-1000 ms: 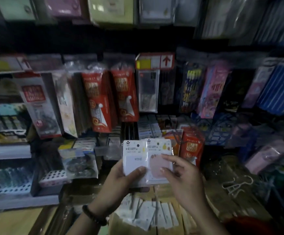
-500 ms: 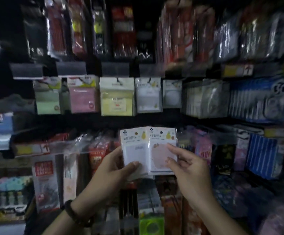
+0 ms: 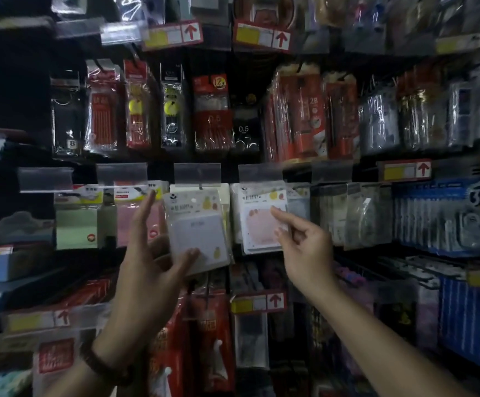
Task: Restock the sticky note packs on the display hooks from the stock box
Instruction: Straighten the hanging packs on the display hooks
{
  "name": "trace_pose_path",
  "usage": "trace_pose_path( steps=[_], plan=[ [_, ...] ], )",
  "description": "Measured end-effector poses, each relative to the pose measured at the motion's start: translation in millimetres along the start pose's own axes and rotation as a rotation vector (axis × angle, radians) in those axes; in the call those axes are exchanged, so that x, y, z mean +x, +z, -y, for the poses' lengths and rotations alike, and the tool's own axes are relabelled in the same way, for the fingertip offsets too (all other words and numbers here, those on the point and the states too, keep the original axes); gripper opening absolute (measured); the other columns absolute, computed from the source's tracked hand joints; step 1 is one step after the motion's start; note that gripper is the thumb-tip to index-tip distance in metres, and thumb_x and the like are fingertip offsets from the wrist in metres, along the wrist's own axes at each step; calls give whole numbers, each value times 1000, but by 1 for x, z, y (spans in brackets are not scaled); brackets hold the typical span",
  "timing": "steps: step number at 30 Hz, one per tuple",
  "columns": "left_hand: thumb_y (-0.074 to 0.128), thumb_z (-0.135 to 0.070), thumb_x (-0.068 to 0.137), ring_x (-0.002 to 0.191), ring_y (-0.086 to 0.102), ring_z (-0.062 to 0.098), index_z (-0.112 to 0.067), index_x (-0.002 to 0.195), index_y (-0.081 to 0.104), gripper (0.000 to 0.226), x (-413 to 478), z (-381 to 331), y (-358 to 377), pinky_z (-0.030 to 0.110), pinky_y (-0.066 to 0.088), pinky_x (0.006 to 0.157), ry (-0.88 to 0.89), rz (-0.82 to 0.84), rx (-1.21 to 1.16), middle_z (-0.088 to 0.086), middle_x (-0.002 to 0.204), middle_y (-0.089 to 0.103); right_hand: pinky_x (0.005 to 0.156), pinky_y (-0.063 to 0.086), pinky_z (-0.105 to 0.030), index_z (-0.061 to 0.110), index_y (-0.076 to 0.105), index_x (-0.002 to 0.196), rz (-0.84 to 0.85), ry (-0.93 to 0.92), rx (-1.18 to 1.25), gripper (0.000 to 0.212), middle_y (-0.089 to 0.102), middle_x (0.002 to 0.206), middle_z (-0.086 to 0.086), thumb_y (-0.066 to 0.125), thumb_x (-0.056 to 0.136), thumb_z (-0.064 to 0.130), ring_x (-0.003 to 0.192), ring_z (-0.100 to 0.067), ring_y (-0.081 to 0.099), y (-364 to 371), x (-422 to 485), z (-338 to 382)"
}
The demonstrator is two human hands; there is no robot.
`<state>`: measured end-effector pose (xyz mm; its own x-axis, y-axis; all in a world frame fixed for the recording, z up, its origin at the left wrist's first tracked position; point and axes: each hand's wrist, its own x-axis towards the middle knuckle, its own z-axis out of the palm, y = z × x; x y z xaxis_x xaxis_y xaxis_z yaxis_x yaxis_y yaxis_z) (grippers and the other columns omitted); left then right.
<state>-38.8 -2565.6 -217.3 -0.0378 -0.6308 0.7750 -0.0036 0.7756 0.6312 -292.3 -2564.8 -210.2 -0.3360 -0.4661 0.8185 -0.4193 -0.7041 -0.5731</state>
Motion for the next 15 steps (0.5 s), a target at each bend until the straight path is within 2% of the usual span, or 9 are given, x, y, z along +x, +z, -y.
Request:
trace_pose_path(
  steps=[3,6,8,11,15],
  plan=[
    [71,-5,93,104,76,7,-63,156,25,97,7,-2,3,25,65,72,33,58,5,-7,122,72,106,49,-13,19,73,132,-10,-41,1,39,70,130,16,64,101,-2,125,8,62,8,13,2],
    [72,-8,93,110,75,10,-68,147,37,88,14,-3,6,28,66,75,41,107,-3,1,145,62,107,45,-10,23,73,131,-1,-11,-12,42,68,128,22,63,100,-4,121,18,58,13,21,6],
    [73,-10,90,112,75,12,-71,140,42,84,16,-3,10,28,66,75,48,124,-18,-1,144,62,104,44,-5,24,74,130,7,29,-35,42,68,129,21,62,100,-4,116,22,56,13,23,5],
    [74,-10,91,110,75,12,-72,135,47,81,18,2,13,28,66,73,52,155,-34,0,144,61,99,42,0,23,73,130,23,74,-88,41,69,133,17,63,100,-3,120,14,58,11,25,3],
    [74,-14,91,111,73,8,-70,131,54,71,22,7,15,28,66,72,52,197,-22,4,155,52,100,40,-5,19,70,136,38,94,-181,40,67,141,11,64,101,1,134,-1,57,15,34,6]
  ],
)
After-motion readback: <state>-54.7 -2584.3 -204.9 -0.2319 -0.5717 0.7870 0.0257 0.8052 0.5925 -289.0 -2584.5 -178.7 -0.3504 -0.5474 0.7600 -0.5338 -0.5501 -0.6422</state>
